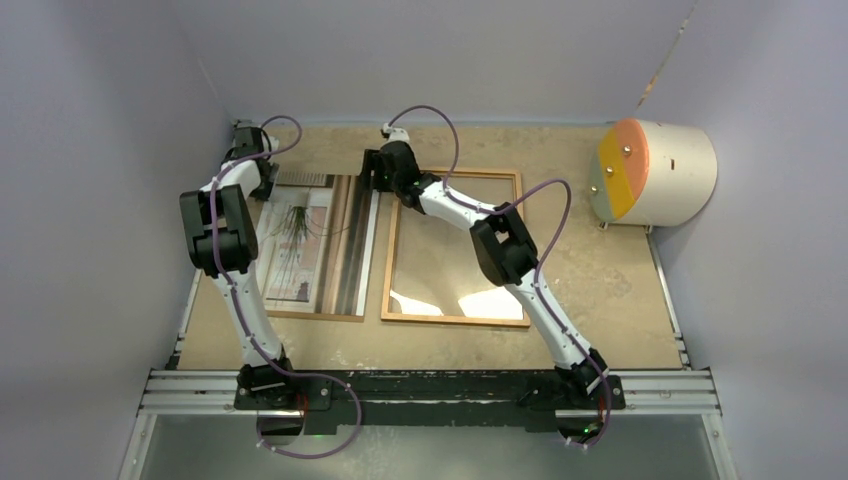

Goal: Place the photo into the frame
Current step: Pick up the photo at the center of the board.

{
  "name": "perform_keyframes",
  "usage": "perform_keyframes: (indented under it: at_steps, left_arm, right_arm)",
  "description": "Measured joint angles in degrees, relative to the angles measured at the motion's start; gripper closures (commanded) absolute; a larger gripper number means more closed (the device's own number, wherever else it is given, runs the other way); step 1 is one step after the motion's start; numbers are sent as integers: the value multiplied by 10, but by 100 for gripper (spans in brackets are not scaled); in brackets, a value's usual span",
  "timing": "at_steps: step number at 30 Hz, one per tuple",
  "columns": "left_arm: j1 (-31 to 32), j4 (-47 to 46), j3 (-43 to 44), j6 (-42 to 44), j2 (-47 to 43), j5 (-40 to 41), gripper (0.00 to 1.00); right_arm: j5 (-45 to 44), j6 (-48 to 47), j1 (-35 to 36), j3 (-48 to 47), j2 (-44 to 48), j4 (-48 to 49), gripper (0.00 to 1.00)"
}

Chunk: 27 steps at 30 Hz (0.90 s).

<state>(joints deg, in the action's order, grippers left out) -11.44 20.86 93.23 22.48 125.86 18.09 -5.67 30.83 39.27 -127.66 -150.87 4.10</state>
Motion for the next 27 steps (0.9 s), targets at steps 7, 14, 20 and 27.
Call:
perform_keyframes:
  at_steps: [7, 14, 20, 27]
  left_arm:
    - [2, -11, -10, 9, -4, 1, 44]
    - [2, -15, -12, 11, -5, 1, 44]
    - [2, -15, -13, 12, -5, 1, 44]
    - [3, -22, -20, 14, -9, 0, 44]
  right_arm:
    - [-8, -5, -4, -24, -25, 12, 29]
    - [-4, -4, -7, -34, -34, 22, 31]
    - [19, 1, -11, -51, -46, 24, 34]
    - [-16, 6, -10, -92, -61, -23, 32]
